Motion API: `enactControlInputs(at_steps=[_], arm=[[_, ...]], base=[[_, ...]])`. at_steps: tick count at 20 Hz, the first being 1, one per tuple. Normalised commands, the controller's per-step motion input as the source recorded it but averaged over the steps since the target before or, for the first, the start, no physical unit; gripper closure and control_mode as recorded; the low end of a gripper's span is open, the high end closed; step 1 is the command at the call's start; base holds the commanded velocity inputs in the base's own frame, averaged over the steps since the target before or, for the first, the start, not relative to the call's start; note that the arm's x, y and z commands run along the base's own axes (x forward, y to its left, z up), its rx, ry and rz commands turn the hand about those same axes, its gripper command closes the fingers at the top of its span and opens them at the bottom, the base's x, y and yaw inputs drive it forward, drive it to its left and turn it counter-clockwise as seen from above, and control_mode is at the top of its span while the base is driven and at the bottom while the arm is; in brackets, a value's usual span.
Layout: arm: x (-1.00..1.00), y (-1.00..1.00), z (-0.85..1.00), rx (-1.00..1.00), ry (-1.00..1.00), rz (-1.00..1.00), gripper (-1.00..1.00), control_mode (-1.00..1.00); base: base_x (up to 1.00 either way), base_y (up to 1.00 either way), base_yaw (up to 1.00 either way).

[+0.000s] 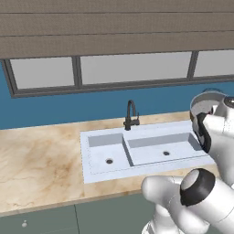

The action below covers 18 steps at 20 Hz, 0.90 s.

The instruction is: Dump the onion from the pot into the sink. Then turn on the water and wash the onion. Then turn off the water and put the onion back in the pot.

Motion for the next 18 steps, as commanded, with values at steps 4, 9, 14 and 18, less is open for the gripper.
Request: enactControlInputs(at_steps=[4,9,14,18], arm=[[0.0,0.54,0.37,-0.26,0.02,0.34,1.0,-1.0],[0.22,0.44,0.08,-0.29,0.17,0.3,1.0,-1.0],[0.61,0.06,0.0,-0.31,0.22,0.23,1.0,-1.0],[0.24,-0.02,0.0,-0.28,0.11,0.18,1.0,-1.0]], base=[[0.0,0.0,0.0],[0.0,0.0,0.0],[0.0,0.0,0.0],[0.0,0.0,0.0]])
